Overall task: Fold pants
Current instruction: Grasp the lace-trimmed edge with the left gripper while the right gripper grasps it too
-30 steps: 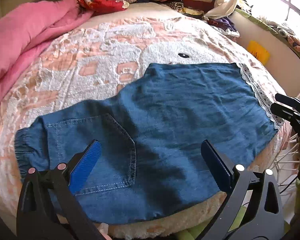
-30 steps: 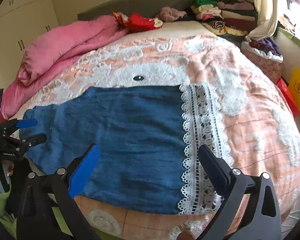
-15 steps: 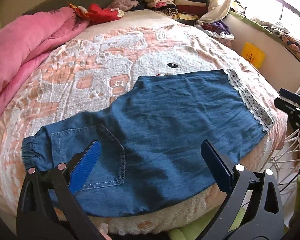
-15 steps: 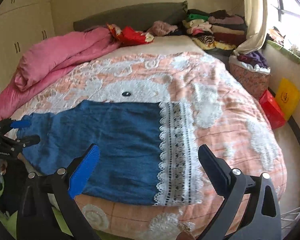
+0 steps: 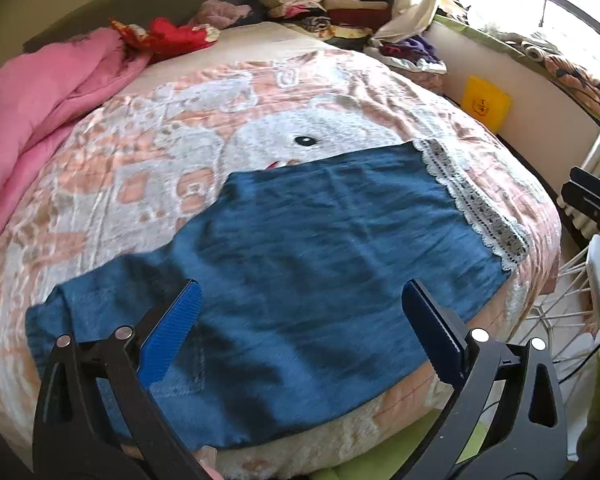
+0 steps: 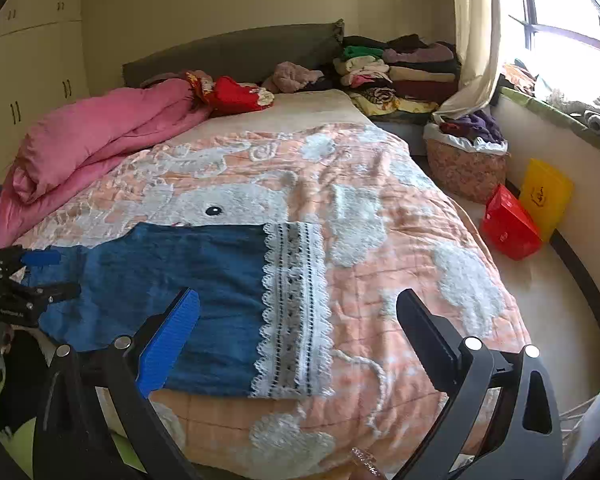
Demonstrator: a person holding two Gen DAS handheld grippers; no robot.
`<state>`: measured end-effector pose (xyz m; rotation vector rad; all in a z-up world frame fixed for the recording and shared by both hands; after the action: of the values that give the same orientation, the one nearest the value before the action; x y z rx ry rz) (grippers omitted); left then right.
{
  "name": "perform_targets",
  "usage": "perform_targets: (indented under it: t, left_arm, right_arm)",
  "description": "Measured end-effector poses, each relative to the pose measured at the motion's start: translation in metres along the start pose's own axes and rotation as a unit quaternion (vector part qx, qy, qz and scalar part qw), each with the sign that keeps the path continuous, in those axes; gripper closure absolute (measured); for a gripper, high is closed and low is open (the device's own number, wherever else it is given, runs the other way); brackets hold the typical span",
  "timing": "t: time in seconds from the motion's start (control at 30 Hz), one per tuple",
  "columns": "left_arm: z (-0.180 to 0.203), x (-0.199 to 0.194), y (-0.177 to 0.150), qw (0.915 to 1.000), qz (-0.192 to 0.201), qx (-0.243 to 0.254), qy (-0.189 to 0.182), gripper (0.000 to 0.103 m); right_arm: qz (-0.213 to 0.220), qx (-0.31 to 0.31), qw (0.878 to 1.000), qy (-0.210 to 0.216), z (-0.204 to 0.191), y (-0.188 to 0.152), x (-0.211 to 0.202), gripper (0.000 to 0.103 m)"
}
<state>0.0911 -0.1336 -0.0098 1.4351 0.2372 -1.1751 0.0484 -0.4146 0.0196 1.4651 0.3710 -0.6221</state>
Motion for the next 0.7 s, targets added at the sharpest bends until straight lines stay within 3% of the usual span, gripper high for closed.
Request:
perform_targets:
  t: [0.37,0.7]
  left_arm:
    - [0.022,0.035,0.045,0.9987,-0.013,0.043,-0.024,0.009]
    - [0.033,0.080,0.079,0.9955,-0.038,0.070,-0.051,0.009]
  right_arm:
    - [-0.038,0.008,0.999,-0.003,0.013,-0.025,0.021,0.005]
    - [-0.087,0.009,0.996,0.025,-0.001,-0.047,0.051,0.005]
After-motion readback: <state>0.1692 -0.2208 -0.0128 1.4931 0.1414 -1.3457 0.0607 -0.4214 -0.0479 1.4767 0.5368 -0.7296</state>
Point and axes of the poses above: each gripper's, at about its wrist camera, not at the fingertips, and x roughly the way its jaws point, z to its right, y to its top, the point moved 4 cm from there along x, roughly the way its jaws point, and after that the axes turned 15 degrees about -y, right-handed, at the moved point
